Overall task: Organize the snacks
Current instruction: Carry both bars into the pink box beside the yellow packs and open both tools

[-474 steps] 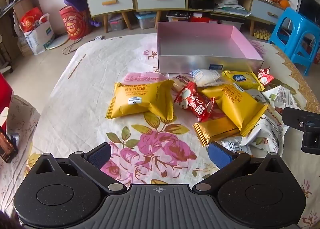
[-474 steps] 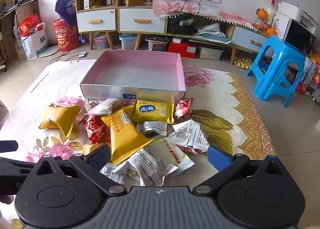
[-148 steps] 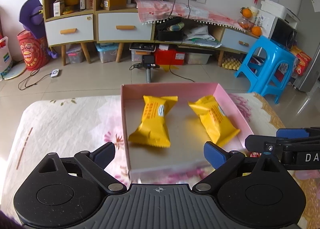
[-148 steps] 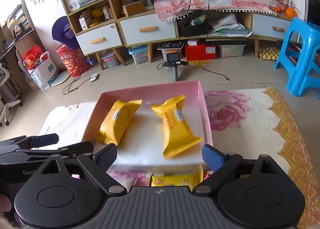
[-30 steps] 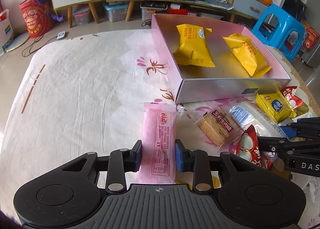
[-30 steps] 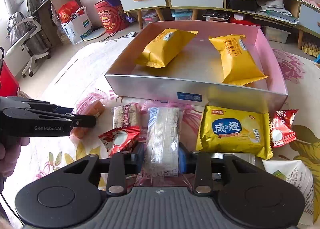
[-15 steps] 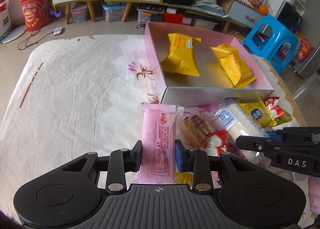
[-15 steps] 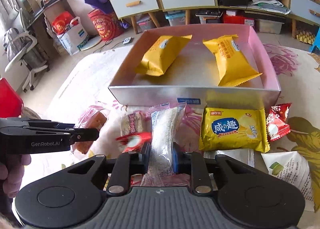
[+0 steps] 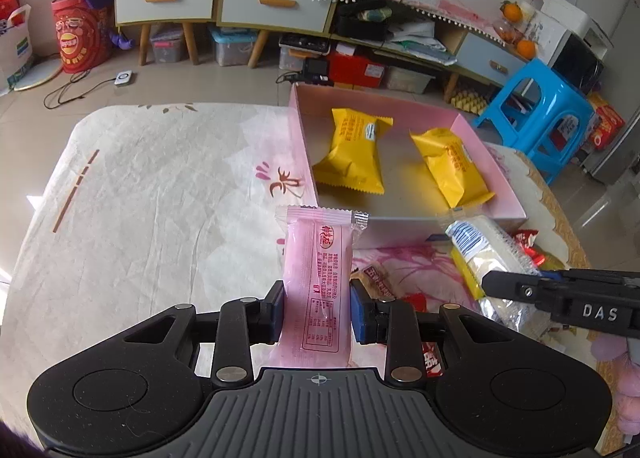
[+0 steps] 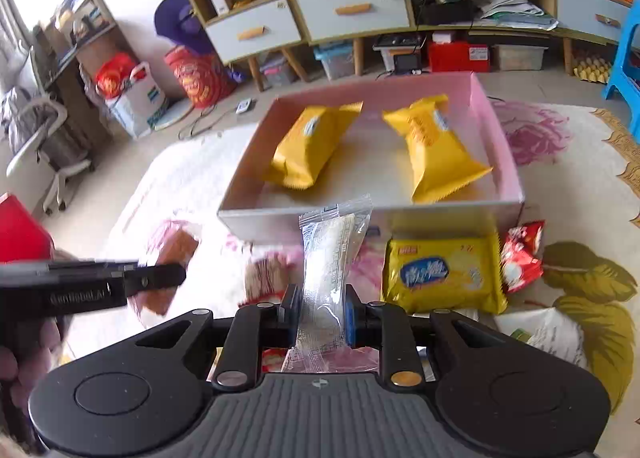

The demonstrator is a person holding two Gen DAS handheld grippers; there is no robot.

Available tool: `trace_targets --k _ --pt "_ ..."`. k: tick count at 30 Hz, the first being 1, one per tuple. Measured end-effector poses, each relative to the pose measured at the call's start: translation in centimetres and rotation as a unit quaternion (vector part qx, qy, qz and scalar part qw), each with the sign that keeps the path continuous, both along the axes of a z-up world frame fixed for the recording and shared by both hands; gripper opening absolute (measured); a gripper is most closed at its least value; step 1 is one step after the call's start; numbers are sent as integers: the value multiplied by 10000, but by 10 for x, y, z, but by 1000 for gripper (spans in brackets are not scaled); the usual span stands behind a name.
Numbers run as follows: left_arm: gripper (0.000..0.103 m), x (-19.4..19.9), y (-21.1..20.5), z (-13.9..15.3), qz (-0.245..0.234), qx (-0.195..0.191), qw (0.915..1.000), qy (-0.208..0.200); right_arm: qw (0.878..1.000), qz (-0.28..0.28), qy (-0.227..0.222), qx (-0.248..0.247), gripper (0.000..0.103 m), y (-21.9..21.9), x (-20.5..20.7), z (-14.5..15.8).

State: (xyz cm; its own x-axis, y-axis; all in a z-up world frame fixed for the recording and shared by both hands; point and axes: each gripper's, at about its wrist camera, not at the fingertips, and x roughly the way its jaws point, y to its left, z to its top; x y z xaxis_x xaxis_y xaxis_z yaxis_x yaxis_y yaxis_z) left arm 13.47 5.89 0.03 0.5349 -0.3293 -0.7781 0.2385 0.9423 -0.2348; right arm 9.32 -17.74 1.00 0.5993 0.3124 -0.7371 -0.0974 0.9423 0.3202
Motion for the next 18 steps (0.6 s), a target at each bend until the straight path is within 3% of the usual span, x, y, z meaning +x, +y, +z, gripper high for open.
trace_targets --k 9,18 --pt "29 9 -8 17 235 -214 9993 -173 9983 -387 -266 334 12 -20 13 23" --pt "29 33 -32 15 164 -443 9988 -136 9922 -911 -339 779 12 -39 36 18"
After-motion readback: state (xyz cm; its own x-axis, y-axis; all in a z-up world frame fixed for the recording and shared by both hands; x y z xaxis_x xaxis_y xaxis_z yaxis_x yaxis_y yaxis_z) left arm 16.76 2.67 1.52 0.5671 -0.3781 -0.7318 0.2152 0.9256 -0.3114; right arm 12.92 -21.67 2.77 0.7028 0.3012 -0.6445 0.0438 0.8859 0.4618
